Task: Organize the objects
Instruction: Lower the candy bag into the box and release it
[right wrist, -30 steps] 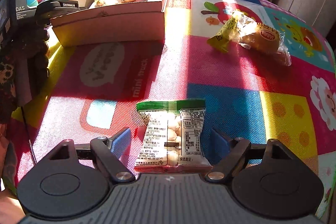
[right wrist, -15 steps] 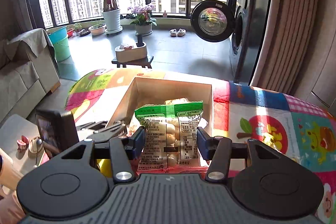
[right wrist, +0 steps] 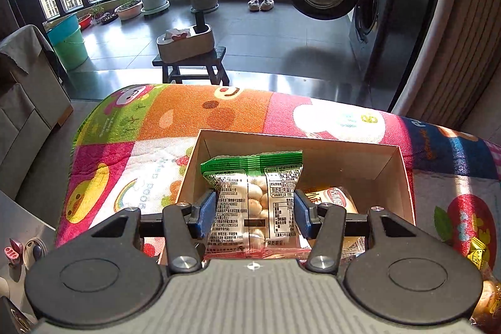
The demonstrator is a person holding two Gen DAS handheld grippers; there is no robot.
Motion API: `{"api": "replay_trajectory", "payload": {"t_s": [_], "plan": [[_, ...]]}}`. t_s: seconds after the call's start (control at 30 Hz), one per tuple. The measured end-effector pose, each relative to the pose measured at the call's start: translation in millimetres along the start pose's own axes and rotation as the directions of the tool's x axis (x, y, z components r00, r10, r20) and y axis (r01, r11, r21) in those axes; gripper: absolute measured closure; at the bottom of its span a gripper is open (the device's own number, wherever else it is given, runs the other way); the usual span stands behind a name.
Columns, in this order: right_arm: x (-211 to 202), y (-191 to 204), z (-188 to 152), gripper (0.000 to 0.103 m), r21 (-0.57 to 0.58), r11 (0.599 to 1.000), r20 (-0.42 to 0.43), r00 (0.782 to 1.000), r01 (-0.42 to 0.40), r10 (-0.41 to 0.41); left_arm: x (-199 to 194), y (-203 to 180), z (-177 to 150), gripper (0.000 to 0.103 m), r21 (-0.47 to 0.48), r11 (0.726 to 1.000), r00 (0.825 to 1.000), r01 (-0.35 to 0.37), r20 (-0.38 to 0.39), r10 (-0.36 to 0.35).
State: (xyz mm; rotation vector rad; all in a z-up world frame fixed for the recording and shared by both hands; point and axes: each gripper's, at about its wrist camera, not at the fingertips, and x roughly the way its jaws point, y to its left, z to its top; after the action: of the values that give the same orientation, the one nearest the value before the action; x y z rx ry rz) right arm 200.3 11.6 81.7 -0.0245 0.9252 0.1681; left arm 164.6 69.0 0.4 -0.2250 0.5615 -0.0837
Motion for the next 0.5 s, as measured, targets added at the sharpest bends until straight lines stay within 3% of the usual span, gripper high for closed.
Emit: {"api": "replay_trajectory", "payload": {"t_s": [0.07, 0.13, 0.2, 0.37, 0.5], "plan": [[4.7, -2.9, 2.8, 0.049, 0.023, 1.0, -0.004, 1.0, -0.011, 0.011, -0.1, -0.1, -0.1, 0.086, 0.0, 1.0, 1.0, 0.0, 0.0, 0.0], [1.2, -7.5, 2.8, 0.036, 0.037, 0.999, 0.009, 1.0, -0.016, 0.016, -0.2, 0.9, 0.2, 0.086, -0.001, 1.0, 1.0, 0.001, 0.0, -0.001], [-7.6, -14.6, 1.0, 0.031, 0.045, 0.999, 0.027, 1.0, -0.016, 0.015, -0.2, 0.9, 0.2, 0.086, 0.0, 1.0, 1.0, 0.0, 0.0, 0.0], [-45.6, -43.6, -19.1, 0.027, 0.038, 0.999, 0.077, 0.997, 0.019, -0.022, -0.1, 0.7, 0.2, 0.086, -0.001, 1.0, 1.0, 0.0, 0.0, 0.0], [-82.8, -77.4, -50.8, 0.024, 0.032, 0.994, 0.149, 0.983, 0.108, -0.111, -0.2, 1.1, 0.3, 0.086, 0.0, 1.0, 1.0, 0.0, 0.0, 0.0]]}}
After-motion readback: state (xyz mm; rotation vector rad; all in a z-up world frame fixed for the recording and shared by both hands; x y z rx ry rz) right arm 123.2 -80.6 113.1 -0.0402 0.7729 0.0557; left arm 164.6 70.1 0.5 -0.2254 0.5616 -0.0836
